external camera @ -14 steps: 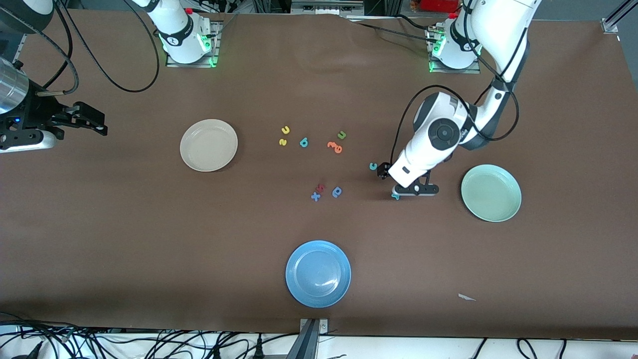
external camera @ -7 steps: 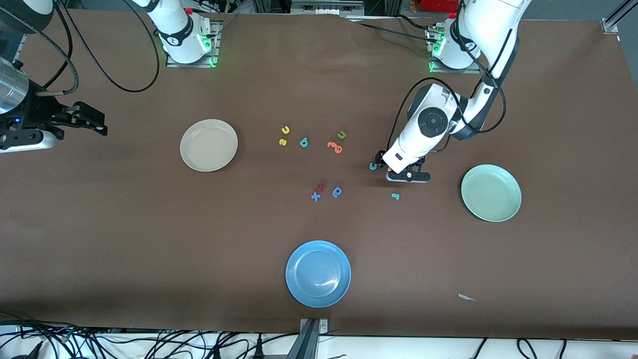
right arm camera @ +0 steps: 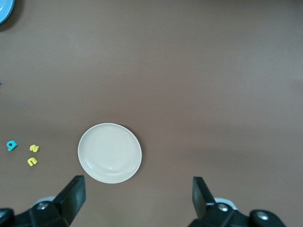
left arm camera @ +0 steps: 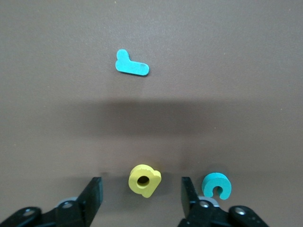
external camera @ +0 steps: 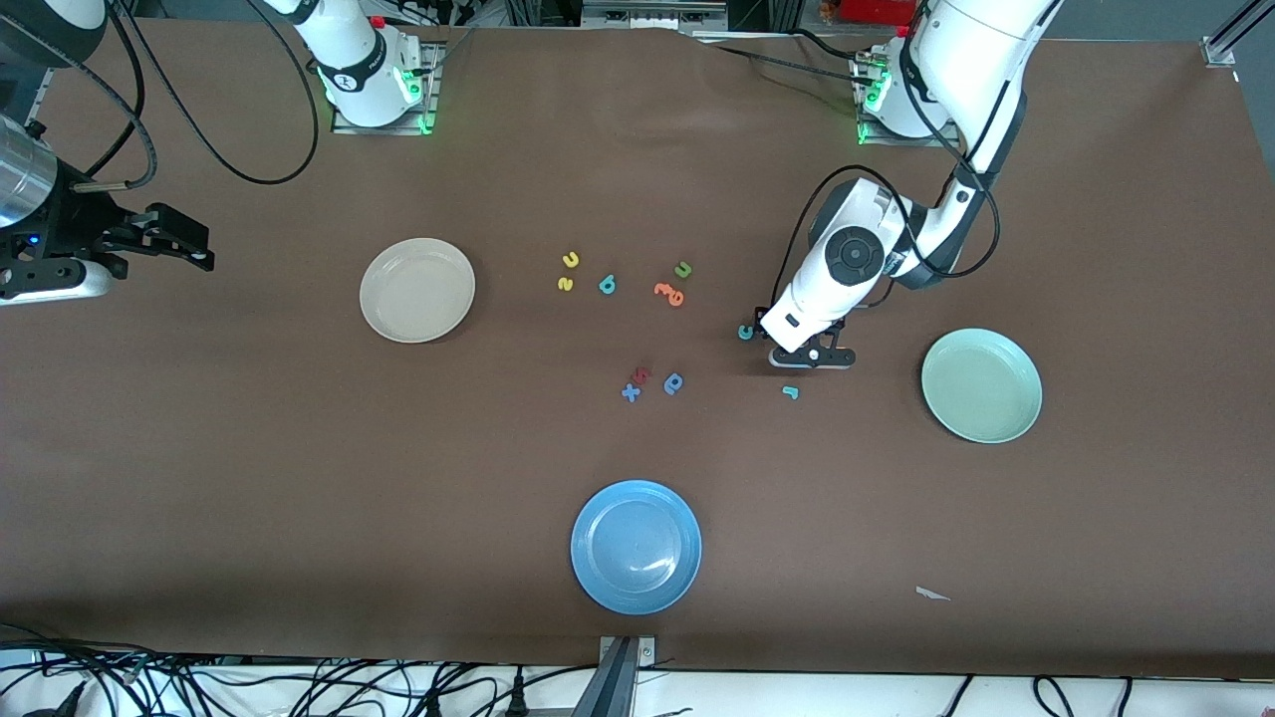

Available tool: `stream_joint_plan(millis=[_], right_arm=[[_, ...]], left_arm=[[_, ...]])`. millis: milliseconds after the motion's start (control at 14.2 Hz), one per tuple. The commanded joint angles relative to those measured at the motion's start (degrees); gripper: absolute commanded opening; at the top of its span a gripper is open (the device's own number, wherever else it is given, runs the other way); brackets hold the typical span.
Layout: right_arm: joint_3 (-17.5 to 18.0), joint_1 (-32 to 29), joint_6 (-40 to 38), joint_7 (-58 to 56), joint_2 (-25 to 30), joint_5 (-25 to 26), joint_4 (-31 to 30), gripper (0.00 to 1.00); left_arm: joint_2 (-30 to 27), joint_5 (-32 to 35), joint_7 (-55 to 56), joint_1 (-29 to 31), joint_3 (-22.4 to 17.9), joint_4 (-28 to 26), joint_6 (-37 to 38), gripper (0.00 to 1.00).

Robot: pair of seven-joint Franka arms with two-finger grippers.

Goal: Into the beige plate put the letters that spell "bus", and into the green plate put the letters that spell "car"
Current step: 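Reach the left gripper to the yellow letter a and grasp it, then carry the yellow a onto the green plate while the right gripper reaches out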

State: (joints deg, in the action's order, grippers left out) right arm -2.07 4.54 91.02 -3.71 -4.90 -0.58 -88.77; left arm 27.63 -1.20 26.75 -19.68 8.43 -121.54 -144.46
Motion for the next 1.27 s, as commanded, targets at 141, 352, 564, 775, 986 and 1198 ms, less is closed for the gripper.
stream_joint_plan(millis=[141, 352, 564, 775, 986, 1198], right_arm=[[0.1, 1.8, -1.1, -0.2, -0.5, 3.1, 1.4, 1.0], [-0.2, 1.7, -1.0, 0.0, -0.5, 3.6, 1.4, 1.0], [-0.2, 1.7, -1.0, -0.1, -0.5, 3.5, 1.4, 1.0], [0.0, 2.3, -1.1, 0.4, -1.6, 4.0, 1.4, 1.0], [0.0, 2.8, -1.1, 1.5, -3.0, 3.4, 1.1, 1.0], [0.1, 5.7, -0.9, 2.2, -4.0, 3.5, 1.5, 1.0]], left_arm=[[1.7, 1.9, 3.3, -1.5, -0.4, 1.9, -0.2, 0.6], [2.1, 3.7, 3.4, -1.2, -0.5, 1.9, -0.2, 0.54], [2.2, 3.8, 3.4, -1.1, -0.5, 1.9, -0.2, 0.45], [2.2, 3.9, 3.4, -1.0, -0.6, 1.9, -0.2, 0.34], [2.5, 3.9, 3.4, -1.0, -0.6, 1.9, -0.2, 0.24], [2.4, 5.1, 3.0, -0.7, -0.8, 2.4, -0.1, 0.23]])
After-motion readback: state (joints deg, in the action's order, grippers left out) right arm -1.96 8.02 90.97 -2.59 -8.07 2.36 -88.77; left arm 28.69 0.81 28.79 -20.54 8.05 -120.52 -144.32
